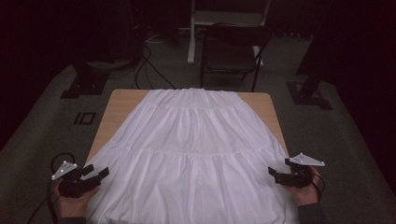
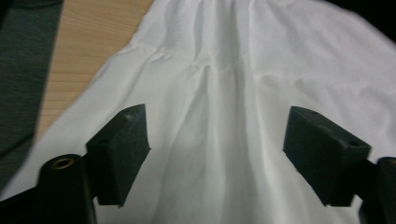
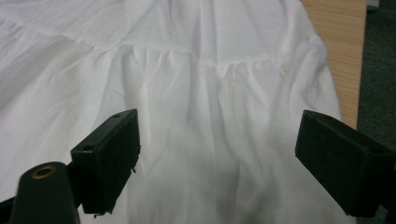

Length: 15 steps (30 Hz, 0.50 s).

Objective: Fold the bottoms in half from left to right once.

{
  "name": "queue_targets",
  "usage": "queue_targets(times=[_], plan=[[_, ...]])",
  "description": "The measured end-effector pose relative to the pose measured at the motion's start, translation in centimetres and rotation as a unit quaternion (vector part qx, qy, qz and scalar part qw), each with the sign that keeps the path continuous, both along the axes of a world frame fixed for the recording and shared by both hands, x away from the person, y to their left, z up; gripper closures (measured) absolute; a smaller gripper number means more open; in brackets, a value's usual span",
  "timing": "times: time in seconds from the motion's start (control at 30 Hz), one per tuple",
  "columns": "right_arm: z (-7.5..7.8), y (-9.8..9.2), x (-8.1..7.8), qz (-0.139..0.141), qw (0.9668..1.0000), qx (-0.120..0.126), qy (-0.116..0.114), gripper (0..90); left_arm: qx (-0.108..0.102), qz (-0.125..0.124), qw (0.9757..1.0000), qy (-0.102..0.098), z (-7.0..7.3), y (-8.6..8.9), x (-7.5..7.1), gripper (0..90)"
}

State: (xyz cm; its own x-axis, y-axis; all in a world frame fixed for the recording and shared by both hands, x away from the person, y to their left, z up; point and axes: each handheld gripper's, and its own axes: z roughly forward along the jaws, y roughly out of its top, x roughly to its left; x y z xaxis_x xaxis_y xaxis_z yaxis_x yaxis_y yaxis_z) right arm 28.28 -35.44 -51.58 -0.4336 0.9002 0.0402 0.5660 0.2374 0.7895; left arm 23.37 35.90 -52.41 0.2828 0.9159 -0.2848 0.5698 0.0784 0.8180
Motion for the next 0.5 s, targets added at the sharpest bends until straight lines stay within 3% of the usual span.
queue_targets(times=[0.13, 0.23, 0.4, 0.5], plan=[[0.0, -0.2, -0.2, 0.002, 1.0, 0.005, -0.005, 25.2, -0.014, -0.01, 0.9998, -0.003, -0.1, 0.1, 0.0, 39.2], [0.1, -0.1, -0.2, 0.01, 0.9999, 0.001, -0.003, 30.1, -0.016, -0.009, 0.9998, -0.004, 0.0, 0.1, 0.0, 41.5], [-0.1, 0.7, -0.3, 0.026, 0.9996, -0.013, -0.006, 38.6, 0.034, 0.008, 0.9994, -0.002, 0.2, 0.0, 0.3, 47.3], [-0.3, 0.9, -0.4, 0.028, 0.9994, -0.019, -0.008, 39.7, 0.082, 0.039, 0.9958, 0.014, 0.0, -0.2, 0.9, 41.9]])
